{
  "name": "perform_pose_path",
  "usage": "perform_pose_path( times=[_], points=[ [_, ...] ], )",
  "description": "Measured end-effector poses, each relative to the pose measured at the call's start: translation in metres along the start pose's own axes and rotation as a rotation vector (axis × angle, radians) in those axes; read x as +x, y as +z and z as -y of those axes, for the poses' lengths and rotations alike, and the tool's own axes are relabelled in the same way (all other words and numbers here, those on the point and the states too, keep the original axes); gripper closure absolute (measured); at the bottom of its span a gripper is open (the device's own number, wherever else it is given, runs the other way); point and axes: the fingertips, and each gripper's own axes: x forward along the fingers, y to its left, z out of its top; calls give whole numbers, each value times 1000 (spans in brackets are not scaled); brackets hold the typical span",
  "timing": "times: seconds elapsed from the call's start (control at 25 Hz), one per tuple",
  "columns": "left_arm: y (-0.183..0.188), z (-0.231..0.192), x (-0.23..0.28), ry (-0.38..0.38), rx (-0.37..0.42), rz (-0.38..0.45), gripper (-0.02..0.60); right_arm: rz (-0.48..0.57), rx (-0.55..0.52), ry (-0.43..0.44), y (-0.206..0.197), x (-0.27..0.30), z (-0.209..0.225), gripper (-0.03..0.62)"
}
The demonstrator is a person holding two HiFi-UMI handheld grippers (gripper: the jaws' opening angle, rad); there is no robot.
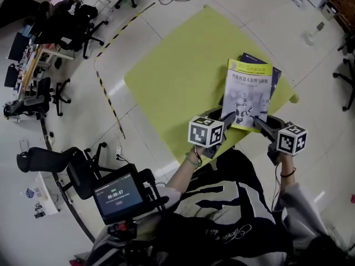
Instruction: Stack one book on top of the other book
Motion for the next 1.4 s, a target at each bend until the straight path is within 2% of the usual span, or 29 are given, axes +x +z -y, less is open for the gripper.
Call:
perform_pose_path(
  times=[0.12,0.4,0.48,0.56,0.64,0.88,0.96,1.12,1.2,1.28,1.32,1.4],
  points=[
    [-7,-6,6,26,-30,-10,400,0,7,0,-6,3,8,476],
    [-12,-11,11,36,-113,14,393,63,97,-36,-11,2,23,453],
    [-13,-13,8,86,-116,23,379,81,96,-96,-12,0,27,444],
    [-14,-17,-1,154,-80,32,377,72,52,-190,-17,-4,33,396],
    [-19,-18,-10,186,-42,32,377,63,-1,-243,-22,-9,34,395],
    [-33,-6,-42,130,-73,72,377,112,0,-321,-39,-31,24,397],
    [-36,-1,-56,117,-43,84,379,166,31,-319,-44,-39,10,398],
    [-53,7,-90,88,1,105,379,258,111,-228,-59,-37,-39,410],
    [-67,11,-110,61,5,112,379,301,119,-203,-68,-34,-68,461],
    [-82,14,-130,26,10,118,379,348,107,-196,-77,-31,-97,570],
    [-90,16,-140,10,11,118,379,362,99,-188,-83,-28,-113,597],
    [-108,20,-161,-12,12,114,380,370,85,-163,-97,-20,-144,597]
  ],
)
